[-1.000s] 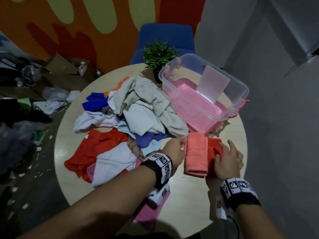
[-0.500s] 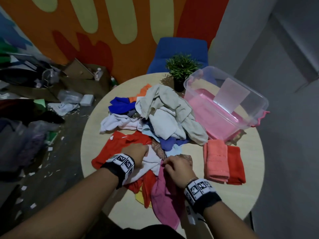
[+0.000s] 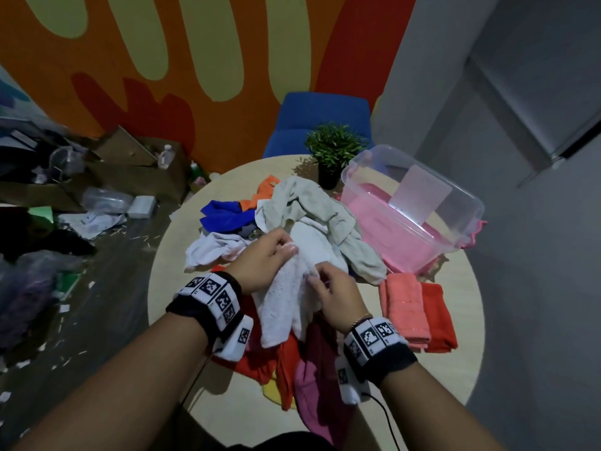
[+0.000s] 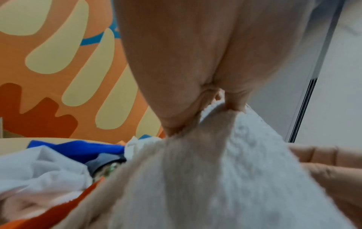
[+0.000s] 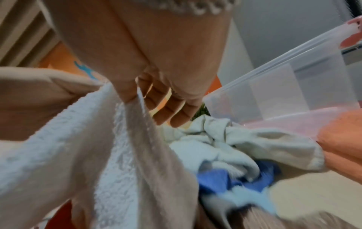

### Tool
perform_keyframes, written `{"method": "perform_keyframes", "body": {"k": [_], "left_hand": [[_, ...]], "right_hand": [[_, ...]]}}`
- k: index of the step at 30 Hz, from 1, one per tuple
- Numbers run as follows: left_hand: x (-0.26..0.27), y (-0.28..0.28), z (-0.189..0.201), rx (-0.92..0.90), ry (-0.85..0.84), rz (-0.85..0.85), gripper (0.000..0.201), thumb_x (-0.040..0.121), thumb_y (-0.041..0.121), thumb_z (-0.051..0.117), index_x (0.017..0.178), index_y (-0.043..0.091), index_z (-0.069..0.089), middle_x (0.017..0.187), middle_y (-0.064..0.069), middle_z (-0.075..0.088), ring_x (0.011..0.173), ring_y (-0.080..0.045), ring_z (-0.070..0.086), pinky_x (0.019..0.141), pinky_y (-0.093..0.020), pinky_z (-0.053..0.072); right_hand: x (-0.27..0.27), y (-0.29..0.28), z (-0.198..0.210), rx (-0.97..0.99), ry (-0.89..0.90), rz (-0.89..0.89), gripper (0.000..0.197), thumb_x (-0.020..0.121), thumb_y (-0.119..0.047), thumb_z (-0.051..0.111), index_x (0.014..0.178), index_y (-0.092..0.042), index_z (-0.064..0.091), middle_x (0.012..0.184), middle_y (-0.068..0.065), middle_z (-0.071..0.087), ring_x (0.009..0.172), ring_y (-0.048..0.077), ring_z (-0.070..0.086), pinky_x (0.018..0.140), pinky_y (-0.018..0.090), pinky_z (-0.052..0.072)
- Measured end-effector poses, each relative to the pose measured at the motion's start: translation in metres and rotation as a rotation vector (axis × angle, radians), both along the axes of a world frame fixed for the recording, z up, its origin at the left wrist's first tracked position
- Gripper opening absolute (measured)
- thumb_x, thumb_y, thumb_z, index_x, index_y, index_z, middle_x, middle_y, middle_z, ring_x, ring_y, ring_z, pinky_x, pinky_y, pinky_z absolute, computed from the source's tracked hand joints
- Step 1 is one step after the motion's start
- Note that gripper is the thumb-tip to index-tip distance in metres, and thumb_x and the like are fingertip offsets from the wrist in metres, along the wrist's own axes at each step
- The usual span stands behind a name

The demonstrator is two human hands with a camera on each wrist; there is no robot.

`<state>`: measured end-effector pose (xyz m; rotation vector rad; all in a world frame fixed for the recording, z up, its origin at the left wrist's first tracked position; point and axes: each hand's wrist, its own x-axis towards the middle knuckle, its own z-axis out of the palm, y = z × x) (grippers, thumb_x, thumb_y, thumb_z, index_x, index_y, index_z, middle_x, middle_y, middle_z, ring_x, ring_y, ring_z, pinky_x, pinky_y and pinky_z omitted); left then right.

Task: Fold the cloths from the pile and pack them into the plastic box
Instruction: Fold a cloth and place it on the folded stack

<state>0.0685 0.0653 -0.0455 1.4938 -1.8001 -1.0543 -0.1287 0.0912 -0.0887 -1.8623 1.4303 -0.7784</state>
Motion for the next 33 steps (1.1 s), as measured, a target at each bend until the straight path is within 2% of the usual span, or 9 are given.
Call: {"method": "perform_keyframes", "body": {"k": [3, 6, 8, 14, 17, 21, 25, 29, 33], "left_hand": [[0.001, -0.007, 0.023, 0.018, 0.135, -0.061, 0.016, 0.097, 0.033, 0.062, 0.106, 0.025, 0.051, 0.077, 0.013, 0.058, 0.064, 0.002, 0.05, 0.063, -0.023, 0.04], [0.012, -0.013, 0.026, -0.06, -0.212, -0.29, 0.053, 0.083, 0.039, 0.078, 0.125, 0.026, 0.049, 0.106, 0.007, 0.062, 0.09, -0.005, 0.058, 0.077, -0.028, 0.047], [0.02, -0.017, 0.023, -0.14, -0.355, -0.29, 0.03, 0.084, 0.032, 0.077, 0.108, 0.019, 0.064, 0.095, 0.004, 0.068, 0.082, -0.008, 0.059, 0.072, -0.033, 0.046], [0.015, -0.029, 0.038, -0.064, 0.239, 0.138, 0.03, 0.088, -0.006, 0.054, 0.09, 0.019, 0.069, 0.091, -0.003, 0.072, 0.089, -0.02, 0.066, 0.08, -0.037, 0.053], [-0.01, -0.031, 0.06, -0.025, 0.354, 0.026, 0.044, 0.088, -0.013, 0.045, 0.093, 0.024, 0.068, 0.091, 0.002, 0.069, 0.087, -0.014, 0.063, 0.079, -0.031, 0.05], [-0.032, -0.033, 0.092, -0.086, 0.259, -0.302, 0.044, 0.08, -0.004, 0.056, 0.112, 0.024, 0.065, 0.098, 0.007, 0.07, 0.087, -0.009, 0.065, 0.077, -0.025, 0.052], [-0.021, -0.048, 0.106, -0.226, 0.014, -0.37, 0.045, 0.084, 0.01, 0.077, 0.123, 0.018, 0.057, 0.092, 0.014, 0.062, 0.086, 0.0, 0.059, 0.074, -0.02, 0.045], [0.003, -0.064, 0.107, -0.299, -0.365, -0.279, 0.019, 0.095, 0.01, 0.062, 0.082, 0.022, 0.068, 0.082, 0.01, 0.068, 0.075, -0.007, 0.061, 0.067, -0.03, 0.039], [-0.001, -0.068, 0.119, -0.161, 0.079, -0.031, 0.026, 0.098, -0.001, 0.047, 0.091, 0.013, 0.068, 0.079, -0.003, 0.067, 0.064, -0.012, 0.061, 0.062, -0.035, 0.051]], "right_hand": [[-0.009, -0.012, 0.036, -0.001, -0.157, -0.121, 0.007, 0.096, -0.032, 0.049, 0.092, -0.032, 0.055, 0.086, -0.01, 0.062, 0.081, 0.014, 0.059, 0.076, 0.039, 0.049], [-0.019, -0.021, 0.074, -0.103, -0.228, -0.24, 0.009, 0.099, -0.03, 0.045, 0.098, -0.029, 0.054, 0.094, -0.004, 0.064, 0.088, 0.014, 0.062, 0.076, 0.036, 0.05], [-0.031, -0.025, 0.097, -0.183, -0.304, -0.343, 0.011, 0.103, -0.019, 0.045, 0.101, -0.026, 0.053, 0.093, -0.008, 0.062, 0.087, -0.002, 0.059, 0.076, 0.023, 0.047], [-0.04, -0.016, 0.114, 0.012, -0.083, -0.142, 0.014, 0.094, -0.009, 0.054, 0.09, -0.021, 0.061, 0.088, 0.003, 0.065, 0.076, 0.012, 0.063, 0.064, 0.034, 0.056], [-0.027, -0.008, 0.099, 0.063, 0.096, -0.021, 0.026, 0.075, -0.017, 0.06, 0.099, -0.025, 0.062, 0.101, 0.0, 0.065, 0.088, 0.016, 0.066, 0.079, 0.045, 0.057], [-0.013, -0.014, 0.109, -0.045, -0.226, -0.027, 0.075, 0.082, -0.02, 0.075, 0.145, -0.025, 0.035, 0.137, -0.009, 0.05, 0.118, 0.005, 0.055, 0.098, 0.024, 0.049], [-0.026, -0.028, 0.134, -0.167, -0.022, -0.059, 0.028, 0.088, -0.006, 0.061, 0.109, -0.021, 0.071, 0.091, -0.011, 0.071, 0.081, -0.005, 0.062, 0.074, 0.024, 0.049], [-0.06, -0.035, 0.157, -0.238, -0.154, -0.242, 0.022, 0.091, -0.012, 0.054, 0.095, -0.021, 0.074, 0.087, -0.01, 0.073, 0.084, 0.01, 0.066, 0.074, 0.031, 0.051], [-0.077, -0.032, 0.168, -0.22, -0.161, -0.293, 0.03, 0.088, -0.01, 0.056, 0.072, -0.032, 0.07, 0.065, -0.02, 0.062, 0.066, 0.0, 0.053, 0.063, 0.027, 0.041]]}}
